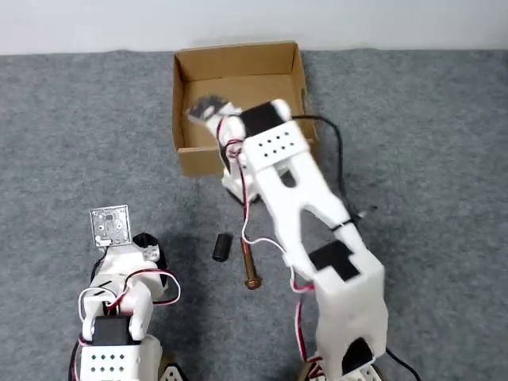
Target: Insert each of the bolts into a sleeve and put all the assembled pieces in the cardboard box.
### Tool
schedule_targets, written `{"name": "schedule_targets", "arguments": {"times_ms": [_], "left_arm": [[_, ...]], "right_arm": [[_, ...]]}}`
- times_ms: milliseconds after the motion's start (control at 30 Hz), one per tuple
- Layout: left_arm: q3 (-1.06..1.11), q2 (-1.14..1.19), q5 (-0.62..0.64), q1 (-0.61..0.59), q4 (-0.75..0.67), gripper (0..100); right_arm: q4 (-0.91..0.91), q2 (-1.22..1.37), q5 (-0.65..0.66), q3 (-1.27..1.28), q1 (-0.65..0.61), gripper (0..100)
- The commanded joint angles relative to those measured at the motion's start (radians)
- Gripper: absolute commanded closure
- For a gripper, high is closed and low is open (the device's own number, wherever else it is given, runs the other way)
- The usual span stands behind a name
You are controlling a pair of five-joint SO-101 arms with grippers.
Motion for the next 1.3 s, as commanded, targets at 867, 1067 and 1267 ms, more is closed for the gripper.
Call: {"name": "schedule_targets", "arguments": {"times_ms": [867,1067,1267], "left_arm": [[-0.286,-0.002,-0.069,0.107,0.17,100],[-0.361,0.017,-0.072,0.219,0.245,100],[-0.535,0.338,-0.172,0.226,0.25,100]], "right_arm": [[-0.136,-1.372,-0.618,1.089,0.417,99.1],[-0.154,-1.558,-0.615,1.264,0.558,99.1],[-0.154,-1.684,-0.582,1.336,0.618,99.1]]}}
